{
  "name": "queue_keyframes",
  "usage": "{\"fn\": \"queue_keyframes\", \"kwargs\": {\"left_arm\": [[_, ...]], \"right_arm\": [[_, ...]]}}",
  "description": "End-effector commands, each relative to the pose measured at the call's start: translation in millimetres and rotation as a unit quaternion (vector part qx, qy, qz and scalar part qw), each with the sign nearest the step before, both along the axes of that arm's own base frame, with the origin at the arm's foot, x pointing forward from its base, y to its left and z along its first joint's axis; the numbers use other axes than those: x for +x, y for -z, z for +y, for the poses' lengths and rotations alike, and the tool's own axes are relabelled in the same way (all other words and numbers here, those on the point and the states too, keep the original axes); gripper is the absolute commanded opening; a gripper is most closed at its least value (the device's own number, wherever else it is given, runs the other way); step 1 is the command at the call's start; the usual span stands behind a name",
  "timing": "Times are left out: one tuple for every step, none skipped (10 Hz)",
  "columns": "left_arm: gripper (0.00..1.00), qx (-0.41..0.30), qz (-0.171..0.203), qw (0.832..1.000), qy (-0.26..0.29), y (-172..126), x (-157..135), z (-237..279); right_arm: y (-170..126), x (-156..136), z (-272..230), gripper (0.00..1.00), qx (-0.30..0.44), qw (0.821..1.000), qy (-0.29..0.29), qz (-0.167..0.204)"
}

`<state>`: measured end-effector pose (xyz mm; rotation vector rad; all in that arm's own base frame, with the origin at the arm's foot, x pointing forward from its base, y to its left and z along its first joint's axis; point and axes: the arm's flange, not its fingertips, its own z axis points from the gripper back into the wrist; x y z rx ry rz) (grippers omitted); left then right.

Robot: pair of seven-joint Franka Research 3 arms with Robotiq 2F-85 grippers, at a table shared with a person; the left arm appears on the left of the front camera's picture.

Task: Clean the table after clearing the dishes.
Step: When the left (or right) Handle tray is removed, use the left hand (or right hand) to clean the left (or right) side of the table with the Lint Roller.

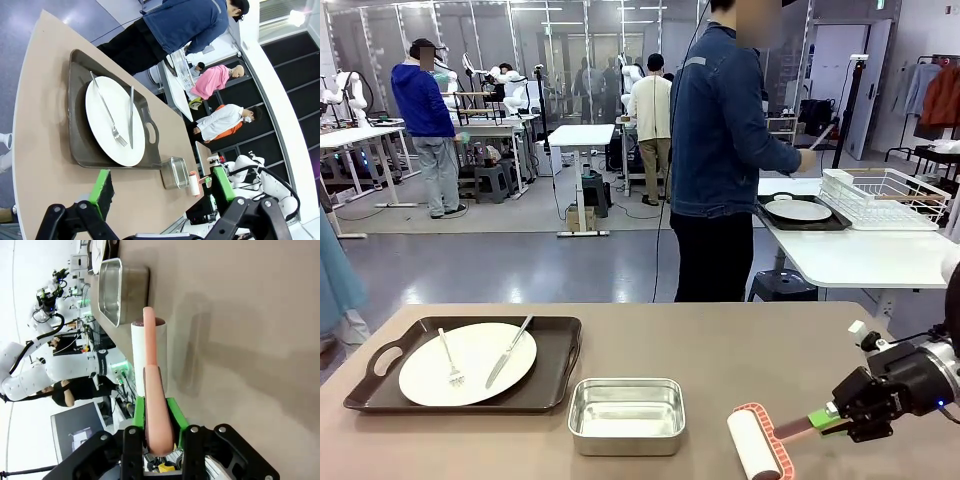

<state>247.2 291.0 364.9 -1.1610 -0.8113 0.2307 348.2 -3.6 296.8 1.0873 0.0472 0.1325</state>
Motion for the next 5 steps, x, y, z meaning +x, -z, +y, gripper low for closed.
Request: {"fn": "queue_keyframes", "kwargs": {"left_arm": [[1.00,0.000,-0.003,1.000,0.000,-0.9,-1.9,0.7],[1.00,0.000,-0.003,1.000,0.000,-0.9,-1.9,0.7],[1.00,0.000,-0.003,1.000,0.000,-0.9,-1.9,0.7],[1.00,0.000,-0.003,1.000,0.000,-0.9,-1.9,0.7],[1.00,0.000,-0.003,1.000,0.000,-0.9,-1.9,0.7]], "right_arm": [[-0.5,1.9,-2.4,0.00,0.011,1.000,-0.009,-0.005],[-0.5,1.9,-2.4,0.00,0.011,1.000,-0.009,-0.005],[-0.5,1.9,-2.4,0.00,0.011,1.000,-0.009,-0.005],[3.7,-0.2,-0.2,0.22,0.005,1.000,-0.002,0.006],[-15.4,1.4,6.2,0.22,-0.015,0.999,0.031,-0.001]]}}
